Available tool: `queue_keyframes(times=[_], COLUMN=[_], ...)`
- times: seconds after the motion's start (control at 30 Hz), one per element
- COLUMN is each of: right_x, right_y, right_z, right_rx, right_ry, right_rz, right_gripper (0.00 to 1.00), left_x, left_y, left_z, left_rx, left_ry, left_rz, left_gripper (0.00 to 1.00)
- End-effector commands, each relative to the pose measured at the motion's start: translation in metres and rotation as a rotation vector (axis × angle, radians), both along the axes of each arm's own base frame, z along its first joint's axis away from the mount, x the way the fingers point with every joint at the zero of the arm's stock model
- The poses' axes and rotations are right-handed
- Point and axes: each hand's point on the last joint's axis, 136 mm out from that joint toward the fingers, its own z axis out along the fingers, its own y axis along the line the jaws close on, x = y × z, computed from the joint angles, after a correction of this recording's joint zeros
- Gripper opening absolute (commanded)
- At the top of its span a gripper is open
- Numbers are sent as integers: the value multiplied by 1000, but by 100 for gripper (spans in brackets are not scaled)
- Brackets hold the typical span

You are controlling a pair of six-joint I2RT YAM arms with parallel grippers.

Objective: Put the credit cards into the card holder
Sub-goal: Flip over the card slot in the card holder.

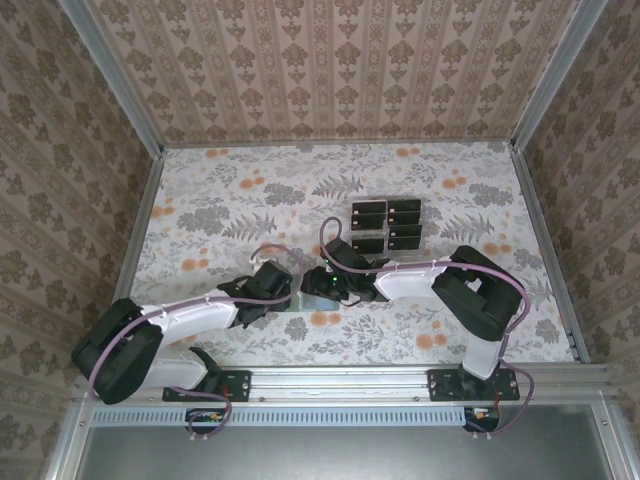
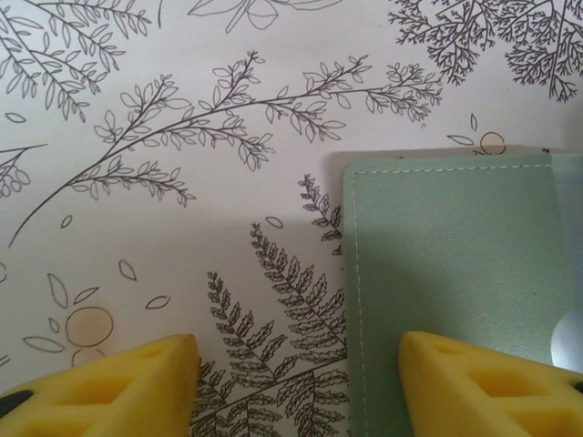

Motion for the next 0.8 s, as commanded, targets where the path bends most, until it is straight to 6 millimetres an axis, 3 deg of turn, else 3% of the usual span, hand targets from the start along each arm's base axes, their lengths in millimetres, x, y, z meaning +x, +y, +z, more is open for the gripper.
queue_keyframes(times=[0.0,0.43,0.77], right_x=[4,3,0], right_y=[12,37,69], right_z=[11,11,15], right_rx=[40,34,39], right_ry=[5,16,17], right_rz=[9,43,96], right_gripper=[44,44,44], left_x=[-4,-6,-13], left_y=[14,48,77], left_z=[3,22,33], left_rx=[-13,-111,-113], left_ry=[-4,-78,-132], left_rz=[58,220,315], left_gripper=[62,63,64])
